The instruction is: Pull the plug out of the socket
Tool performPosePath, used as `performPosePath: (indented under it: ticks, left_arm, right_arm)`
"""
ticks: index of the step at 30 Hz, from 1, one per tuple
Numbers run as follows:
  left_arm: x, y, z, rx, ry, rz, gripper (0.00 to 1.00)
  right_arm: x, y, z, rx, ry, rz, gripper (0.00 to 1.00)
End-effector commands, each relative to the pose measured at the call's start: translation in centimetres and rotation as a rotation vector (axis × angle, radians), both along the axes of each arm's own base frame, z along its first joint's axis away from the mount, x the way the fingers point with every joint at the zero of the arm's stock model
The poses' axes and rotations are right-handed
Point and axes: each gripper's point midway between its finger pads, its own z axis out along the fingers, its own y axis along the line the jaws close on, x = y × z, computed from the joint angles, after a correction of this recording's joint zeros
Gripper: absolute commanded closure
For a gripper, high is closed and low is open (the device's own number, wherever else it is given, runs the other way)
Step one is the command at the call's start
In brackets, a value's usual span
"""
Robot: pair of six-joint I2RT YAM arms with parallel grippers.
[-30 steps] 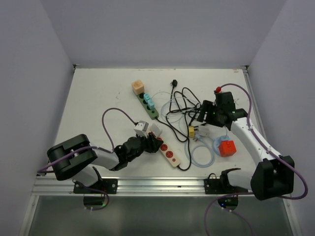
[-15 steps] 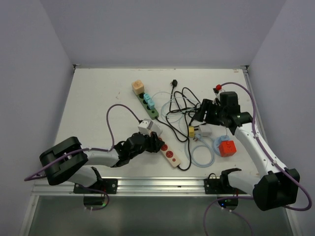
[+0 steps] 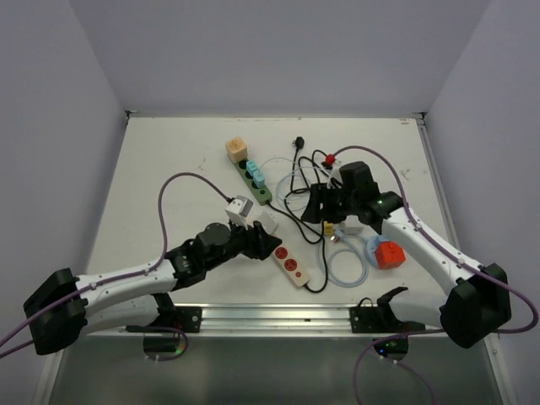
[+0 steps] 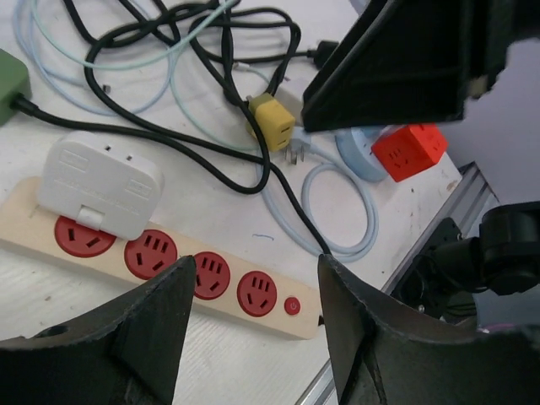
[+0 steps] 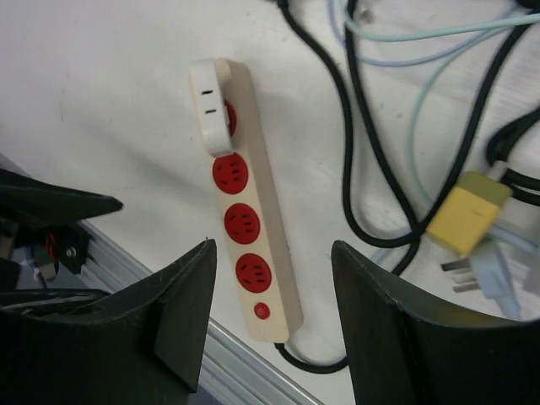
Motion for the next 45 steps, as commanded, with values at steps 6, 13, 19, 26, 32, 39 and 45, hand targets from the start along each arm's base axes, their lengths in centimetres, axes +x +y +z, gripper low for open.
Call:
performPosePath:
  ticks: [6, 13, 19, 26, 32, 39, 45]
  left_arm:
    - [0.6, 6.4, 3.3, 0.058, -0.028, 0.232, 0.34]
    - [-0.2, 9.7, 3.4, 0.054, -0.011, 0.321, 0.30]
    - [-0.6, 10.6, 2.6, 0.086, 0.008, 0.334, 0.30]
    - [-0.7, 10.8, 1.7, 0.090, 0.017, 0.340, 0.28]
    - [-0.8, 10.7, 0.9, 0.080, 0.019, 0.333, 0.25]
    - [-1.0, 10.0, -1.0, 0.082, 0.052, 0.314, 0.24]
    - [-1.5, 8.2, -2.5, 0.005, 0.076, 0.252, 0.21]
  right_arm:
    - [-0.2, 8.1, -0.6, -0.056, -0.067, 0.151, 0.38]
    - [1.5, 9.7, -4.3, -0.194, -0.050, 0.106, 0.36]
    - [2.4, 10.8, -4.3, -0.185, -0.056, 0.103, 0.35]
    - [2.4, 13.0, -5.0, -0.149, -0.028, 0.147, 0.41]
    - [1.9, 13.0, -7.3, -0.192, 0.010, 0.150, 0.53]
    - [2.3, 13.5, -4.6, -0.156, -0.029, 0.145, 0.99]
    - [1.9, 13.7, 0.3, -0.049, -0.103, 0.146, 1.00]
